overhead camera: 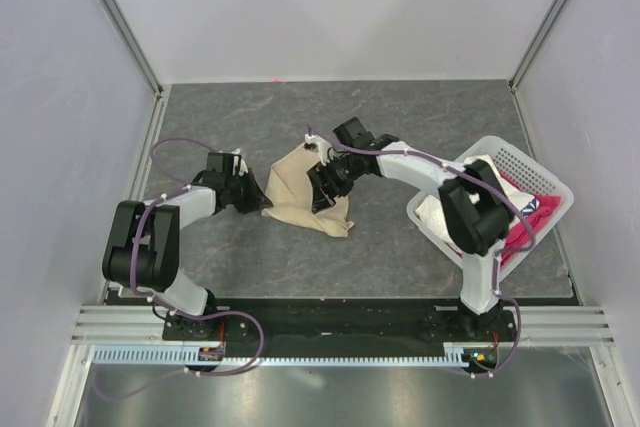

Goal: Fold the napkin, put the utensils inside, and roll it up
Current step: Roll the napkin with the utensil

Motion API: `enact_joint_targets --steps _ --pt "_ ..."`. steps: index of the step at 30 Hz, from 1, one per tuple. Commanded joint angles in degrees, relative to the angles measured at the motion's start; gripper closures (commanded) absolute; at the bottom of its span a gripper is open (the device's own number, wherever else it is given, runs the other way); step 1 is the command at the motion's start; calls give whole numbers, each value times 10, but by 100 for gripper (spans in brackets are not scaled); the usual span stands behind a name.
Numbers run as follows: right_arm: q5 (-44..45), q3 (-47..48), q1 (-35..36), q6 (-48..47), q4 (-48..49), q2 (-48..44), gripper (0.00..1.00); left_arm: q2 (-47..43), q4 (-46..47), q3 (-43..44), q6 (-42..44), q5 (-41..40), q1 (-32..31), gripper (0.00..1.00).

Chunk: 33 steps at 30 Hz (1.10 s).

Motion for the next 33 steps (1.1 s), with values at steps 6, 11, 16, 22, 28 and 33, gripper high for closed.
enact_joint_targets --steps 6,11,16,22,28,33 --pt "469 -183 168 -69 100 -220 22 28 -49 33 10 -25 5 98" --pt "549 -208 227 -90 105 -215 22 30 -50 35 10 -22 5 98" --pt "559 -203 246 -111 99 -168 23 31 -51 37 11 -21 5 98" --pt "563 -189 244 -129 98 -122 25 34 -54 40 13 -20 5 98" --pt "495 -153 209 -135 57 -83 32 39 -59 48 15 -16 5 98" --pt "423 -120 177 -135 5 -46 49 46 -60 54 16 -11 5 98"
